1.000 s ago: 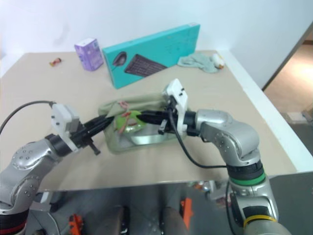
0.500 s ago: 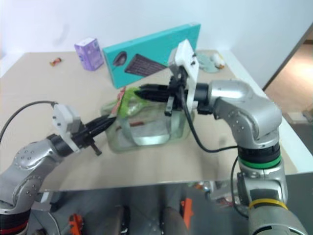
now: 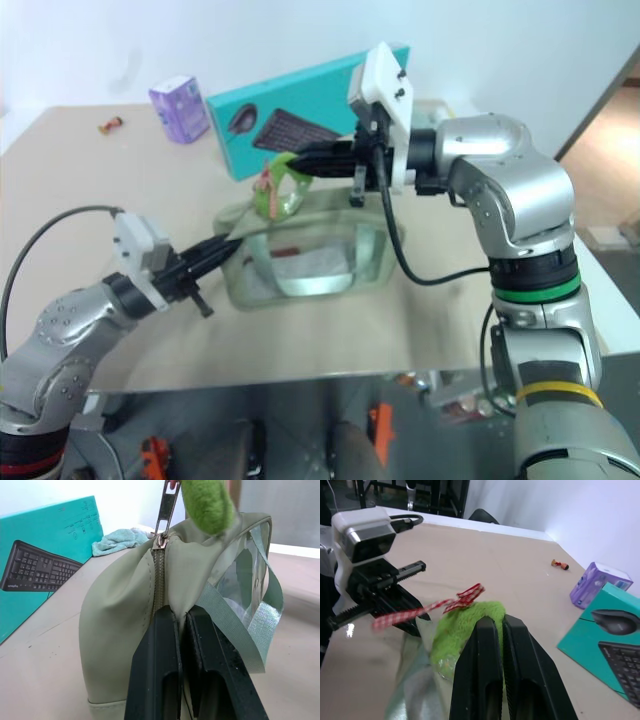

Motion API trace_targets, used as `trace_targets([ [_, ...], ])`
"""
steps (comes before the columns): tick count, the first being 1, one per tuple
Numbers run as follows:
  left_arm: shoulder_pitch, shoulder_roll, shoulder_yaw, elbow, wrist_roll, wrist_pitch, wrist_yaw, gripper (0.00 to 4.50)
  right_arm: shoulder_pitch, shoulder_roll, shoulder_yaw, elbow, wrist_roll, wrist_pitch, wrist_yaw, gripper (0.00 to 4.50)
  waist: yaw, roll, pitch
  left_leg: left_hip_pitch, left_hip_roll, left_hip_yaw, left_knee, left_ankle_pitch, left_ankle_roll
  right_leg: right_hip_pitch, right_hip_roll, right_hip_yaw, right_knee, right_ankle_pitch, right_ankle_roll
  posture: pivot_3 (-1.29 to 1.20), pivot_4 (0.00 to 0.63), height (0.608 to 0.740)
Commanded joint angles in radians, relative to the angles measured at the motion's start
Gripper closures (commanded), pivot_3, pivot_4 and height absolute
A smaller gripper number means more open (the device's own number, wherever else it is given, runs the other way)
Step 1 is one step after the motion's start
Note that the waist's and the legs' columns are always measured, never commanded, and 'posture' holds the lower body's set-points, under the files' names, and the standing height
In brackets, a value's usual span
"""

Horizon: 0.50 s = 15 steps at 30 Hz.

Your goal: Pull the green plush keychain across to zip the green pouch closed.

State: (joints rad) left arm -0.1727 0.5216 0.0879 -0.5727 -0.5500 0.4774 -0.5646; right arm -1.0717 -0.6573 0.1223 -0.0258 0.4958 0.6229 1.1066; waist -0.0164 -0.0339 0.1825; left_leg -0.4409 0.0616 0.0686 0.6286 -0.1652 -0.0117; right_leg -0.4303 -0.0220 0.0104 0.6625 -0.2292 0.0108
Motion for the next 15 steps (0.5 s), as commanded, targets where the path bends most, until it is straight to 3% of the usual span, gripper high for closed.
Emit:
trace_targets([
  [1, 0.001, 0.000, 0.000, 0.005, 0.016, 0.002, 0.015, 4.50, -0.062, -0.016, -0.040, 0.024, -0.018, -0.052, 0.019, 4.46, 0.000, 0.000, 0.000, 0.000, 0.000, 0.000, 0.000, 0.000, 0.000, 0.000, 0.000, 0.000, 0.000, 0.000, 0.000, 0.00, 0.150, 0.740],
  [15, -0.057, -0.035, 0.006, 0.069, 0.089, -0.016, 0.103, 4.50, -0.072, -0.067, -0.064, 0.079, -0.045, -0.071, 0.070, 4.46, -0.001, 0.000, 0.000, -0.002, 0.000, 0.004, -0.002, 0.000, 0.000, -0.005, 0.001, 0.002, 0.000, 0.003, 0.005, 0.00, 0.150, 0.740],
])
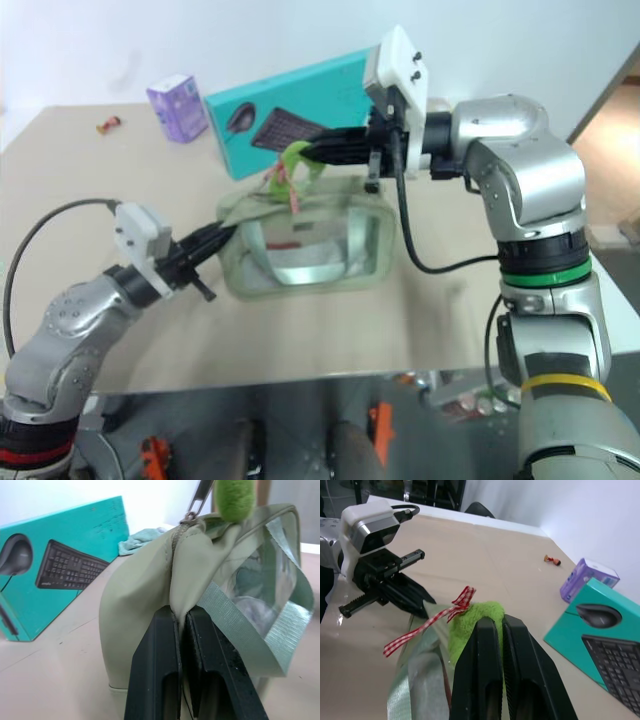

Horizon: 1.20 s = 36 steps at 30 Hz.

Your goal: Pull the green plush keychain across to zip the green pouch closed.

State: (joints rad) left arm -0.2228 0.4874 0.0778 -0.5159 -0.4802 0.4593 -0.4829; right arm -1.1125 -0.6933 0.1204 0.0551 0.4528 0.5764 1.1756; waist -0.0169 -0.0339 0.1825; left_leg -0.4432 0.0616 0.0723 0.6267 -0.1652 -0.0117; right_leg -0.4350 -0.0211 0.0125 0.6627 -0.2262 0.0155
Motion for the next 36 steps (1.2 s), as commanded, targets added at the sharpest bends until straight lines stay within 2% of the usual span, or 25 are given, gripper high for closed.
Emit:
trace_targets([
  [1, -0.008, -0.002, 0.013, 0.013, 0.022, 0.002, 0.022, 4.50, -0.026, -0.035, -0.062, 0.008, -0.012, -0.036, 0.002, 4.46, 0.000, 0.000, 0.000, 0.000, 0.000, 0.003, 0.000, 0.000, 0.000, 0.000, 0.000, 0.000, 0.000, 0.000, 0.000, 0.00, 0.150, 0.740],
  [15, 0.002, -0.001, -0.009, -0.021, 0.011, -0.012, -0.029, 4.50, -0.022, -0.097, -0.070, 0.237, -0.131, -0.227, 0.004, 4.46, 0.000, 0.000, 0.000, 0.000, 0.000, 0.006, 0.000, 0.000, 0.000, -0.001, 0.000, 0.002, 0.000, 0.001, 0.000, 0.00, 0.150, 0.740],
  [23, 0.001, 0.003, 0.002, -0.033, 0.014, -0.003, -0.024, 4.50, 0.012, -0.173, -0.092, 0.310, -0.171, -0.286, 0.018, 4.46, 0.000, 0.000, 0.000, 0.000, -0.001, 0.006, 0.000, 0.000, 0.000, -0.001, 0.000, 0.003, 0.000, 0.001, 0.001, 0.00, 0.150, 0.740],
  [29, 0.000, -0.001, 0.006, -0.033, 0.005, 0.015, -0.016, 4.50, 0.121, -0.261, -0.133, 0.339, -0.204, -0.334, 0.014, 4.46, 0.001, 0.000, 0.000, 0.000, -0.001, 0.005, 0.001, 0.000, 0.000, 0.000, 0.000, 0.003, 0.000, 0.001, 0.002, 0.00, 0.150, 0.740],
  [36, -0.015, 0.004, -0.001, -0.019, 0.007, 0.022, -0.028, 4.50, 0.265, -0.350, -0.136, 0.441, -0.314, -0.492, -0.040, 4.46, -0.002, 0.000, 0.000, 0.001, -0.002, 0.007, 0.002, 0.000, 0.000, 0.000, -0.001, 0.005, 0.000, 0.002, 0.003, 0.00, 0.150, 0.740],
])
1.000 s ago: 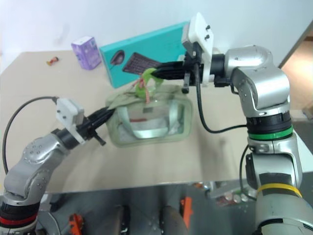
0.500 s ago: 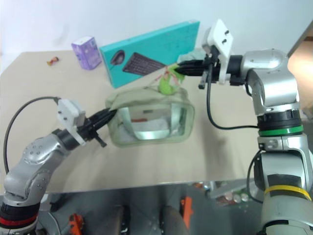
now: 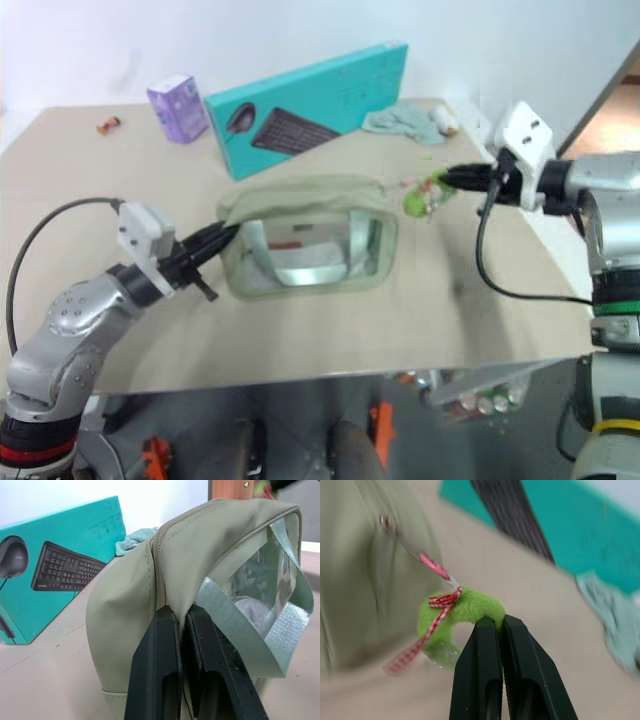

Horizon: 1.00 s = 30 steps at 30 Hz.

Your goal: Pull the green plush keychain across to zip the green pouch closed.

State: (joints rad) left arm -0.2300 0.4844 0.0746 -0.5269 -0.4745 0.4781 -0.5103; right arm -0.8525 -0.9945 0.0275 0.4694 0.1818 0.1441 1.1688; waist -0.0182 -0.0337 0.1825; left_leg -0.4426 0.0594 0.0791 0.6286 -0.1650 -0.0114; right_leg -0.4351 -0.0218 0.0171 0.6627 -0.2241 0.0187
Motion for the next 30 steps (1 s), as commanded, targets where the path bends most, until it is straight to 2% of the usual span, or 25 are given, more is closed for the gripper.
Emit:
trace_targets([
  [1, -0.010, 0.008, 0.002, -0.006, 0.002, 0.004, -0.002, 4.50, 0.012, -0.052, -0.045, 0.034, -0.048, -0.064, -0.036, 4.46, -0.001, 0.000, 0.000, 0.000, 0.000, 0.000, 0.000, 0.000, 0.000, 0.000, 0.000, 0.000, 0.000, 0.000, 0.000, 0.00, 0.150, 0.740],
  [6, -0.015, 0.013, -0.003, -0.001, 0.006, 0.011, -0.009, 4.50, 0.073, -0.073, -0.034, 0.044, -0.087, -0.099, -0.036, 4.46, -0.001, 0.000, 0.000, 0.000, 0.000, 0.000, 0.003, 0.000, 0.000, 0.001, 0.001, 0.000, 0.000, 0.002, 0.001, 0.00, 0.150, 0.740],
  [11, -0.014, 0.014, -0.004, -0.004, 0.007, 0.015, -0.010, 4.50, 0.177, -0.052, -0.021, -0.042, -0.094, -0.096, -0.037, 4.46, 0.000, 0.000, 0.000, 0.000, 0.000, -0.001, 0.004, 0.000, 0.000, 0.003, 0.000, 0.000, 0.000, 0.002, 0.001, 0.00, 0.150, 0.740],
  [18, -0.015, 0.013, -0.004, -0.005, 0.007, 0.021, -0.001, 4.50, 0.308, 0.089, 0.005, -0.274, -0.062, 0.021, -0.116, 4.46, -0.002, 0.000, 0.000, 0.003, 0.001, -0.001, 0.005, 0.000, 0.001, 0.005, 0.002, 0.000, 0.000, 0.004, 0.001, 0.00, 0.150, 0.740],
  [24, -0.017, 0.018, -0.024, 0.008, 0.025, 0.015, -0.004, 4.50, 0.299, 0.197, 0.029, -0.284, -0.103, -0.004, -0.199, 4.46, -0.002, 0.001, 0.000, 0.004, 0.001, -0.001, 0.007, 0.001, 0.001, 0.006, 0.002, 0.001, 0.000, 0.003, -0.002, 0.00, 0.150, 0.740],
  [26, -0.014, 0.012, -0.007, 0.005, -0.033, 0.050, -0.022, 4.50, 0.287, 0.197, 0.012, -0.291, -0.062, 0.050, -0.167, 3.81, -0.002, 0.001, 0.000, 0.004, 0.001, 0.000, 0.007, 0.001, 0.001, 0.006, 0.002, 0.001, 0.000, 0.003, -0.002, 0.00, 0.150, 0.740],
  [30, -0.004, 0.027, 0.031, -0.019, -0.101, 0.085, -0.049, 3.07, 0.293, 0.164, -0.044, -0.333, 0.015, 0.162, -0.126, 2.46, -0.001, 0.001, 0.000, 0.004, 0.001, -0.001, 0.007, 0.001, 0.001, 0.006, 0.002, 0.001, 0.000, 0.003, -0.002, 0.00, 0.150, 0.740],
])
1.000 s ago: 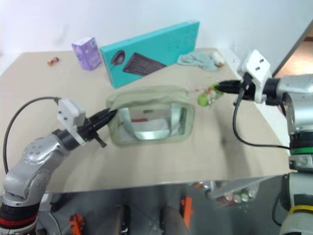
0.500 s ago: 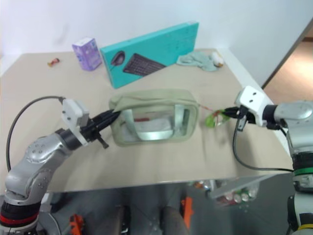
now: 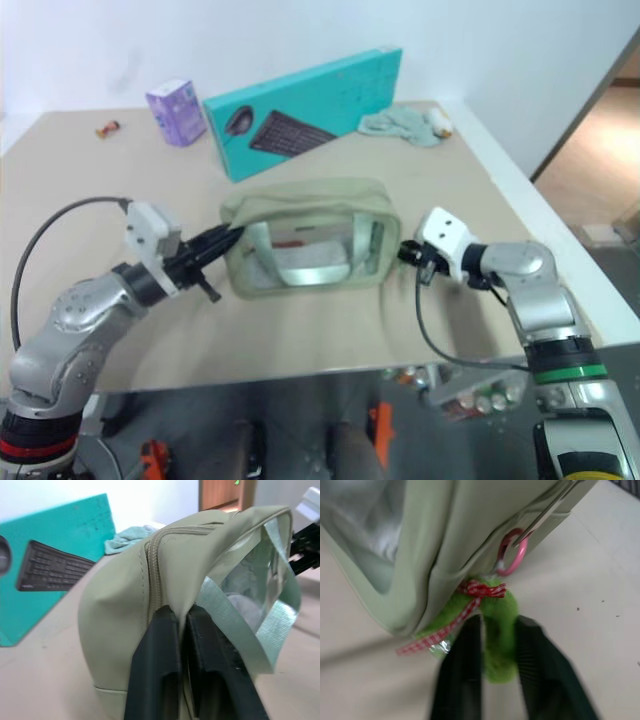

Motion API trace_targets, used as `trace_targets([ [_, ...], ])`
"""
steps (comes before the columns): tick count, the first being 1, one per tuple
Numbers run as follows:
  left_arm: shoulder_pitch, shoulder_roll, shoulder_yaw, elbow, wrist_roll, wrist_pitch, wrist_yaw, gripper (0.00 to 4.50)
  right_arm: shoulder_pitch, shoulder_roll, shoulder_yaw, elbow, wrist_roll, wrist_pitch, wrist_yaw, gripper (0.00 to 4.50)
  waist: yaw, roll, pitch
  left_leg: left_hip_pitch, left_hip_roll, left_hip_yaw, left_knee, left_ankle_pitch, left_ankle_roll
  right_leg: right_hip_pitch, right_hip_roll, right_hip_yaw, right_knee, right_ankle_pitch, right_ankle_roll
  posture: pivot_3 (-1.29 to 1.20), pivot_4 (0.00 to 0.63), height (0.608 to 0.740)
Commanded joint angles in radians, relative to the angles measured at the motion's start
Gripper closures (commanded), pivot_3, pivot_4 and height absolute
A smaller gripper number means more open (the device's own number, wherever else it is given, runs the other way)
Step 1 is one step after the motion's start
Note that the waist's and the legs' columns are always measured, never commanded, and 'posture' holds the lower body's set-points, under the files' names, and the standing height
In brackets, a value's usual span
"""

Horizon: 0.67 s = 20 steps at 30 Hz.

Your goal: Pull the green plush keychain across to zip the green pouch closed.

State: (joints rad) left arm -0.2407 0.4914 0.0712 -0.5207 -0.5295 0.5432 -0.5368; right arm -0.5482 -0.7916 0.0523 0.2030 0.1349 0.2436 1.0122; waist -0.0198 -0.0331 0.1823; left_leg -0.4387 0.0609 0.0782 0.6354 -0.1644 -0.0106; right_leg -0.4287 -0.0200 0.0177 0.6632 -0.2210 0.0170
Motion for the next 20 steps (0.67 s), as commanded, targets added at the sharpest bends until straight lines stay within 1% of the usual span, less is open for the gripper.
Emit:
trace_targets([
  [1, 0.010, 0.028, 0.042, -0.030, -0.051, 0.021, -0.029, 2.68, -0.002, -0.050, -0.083, -0.081, 0.076, 0.084, 0.037, 2.06, 0.000, 0.000, 0.000, 0.000, 0.000, 0.000, 0.000, 0.000, 0.000, 0.000, 0.000, 0.000, 0.000, 0.000, 0.000, 0.00, 0.150, 0.740],
  [3, 0.027, 0.050, 0.091, -0.046, -0.086, 0.034, -0.041, 2.06, 0.027, -0.075, -0.135, -0.136, 0.129, 0.158, 0.043, 1.44, 0.000, 0.000, 0.000, 0.000, 0.000, 0.000, 0.000, 0.000, 0.000, 0.000, 0.000, 0.000, 0.000, 0.000, 0.000, 0.00, 0.150, 0.740],
  [7, 0.079, 0.090, 0.202, -0.072, -0.166, 0.066, -0.037, 0.63, 0.084, -0.109, -0.229, -0.220, 0.206, 0.266, 0.023, 0.02, 0.000, 0.000, 0.000, -0.001, 0.001, -0.001, -0.001, -0.001, -0.001, -0.001, 0.000, -0.001, 0.000, -0.001, 0.001, 0.00, 0.150, 0.740],
  [9, 0.117, 0.099, 0.253, -0.082, -0.182, 0.074, -0.016, 0.05, 0.114, -0.118, -0.275, -0.240, 0.233, 0.310, 0.004, 0.00, -0.001, 0.000, 0.000, 0.000, 0.001, -0.001, -0.002, -0.001, -0.001, -0.001, 0.000, -0.001, 0.000, -0.001, 0.000, 0.00, 0.150, 0.740],
  [11, 0.182, 0.111, 0.293, -0.092, -0.144, 0.051, -0.003, 0.05, 0.165, -0.122, -0.320, -0.255, 0.243, 0.324, -0.016, 0.00, 0.000, 0.000, 0.000, 0.000, 0.001, -0.001, -0.001, -0.001, -0.001, -0.001, 0.000, -0.001, 0.000, -0.003, -0.003, 0.00, 0.150, 0.740],
  [13, 0.234, 0.113, 0.304, -0.092, -0.104, 0.026, 0.006, 0.05, 0.205, -0.110, -0.349, -0.279, 0.260, 0.337, -0.037, 0.00, 0.000, 0.000, 0.000, 0.000, 0.001, 0.000, -0.001, -0.001, -0.001, 0.000, 0.000, -0.001, 0.000, -0.003, -0.003, 0.00, 0.150, 0.740],
  [17, 0.338, 0.111, 0.245, -0.071, 0.051, -0.060, 0.034, 0.05, 0.279, -0.033, -0.388, -0.362, 0.300, 0.364, -0.123, 0.00, -0.001, -0.001, 0.000, 0.002, 0.002, -0.001, -0.001, -0.001, -0.001, 0.000, -0.001, 0.000, 0.000, -0.003, -0.004, 0.00, 0.150, 0.740],
  [20, 0.367, 0.092, 0.209, -0.048, 0.099, -0.100, 0.039, 0.05, 0.306, 0.005, -0.385, -0.408, 0.312, 0.375, -0.173, 0.00, 0.000, -0.001, 0.000, 0.001, 0.002, -0.001, -0.001, -0.001, -0.001, -0.001, -0.001, 0.000, 0.000, -0.003, -0.004, 0.00, 0.150, 0.740],
])
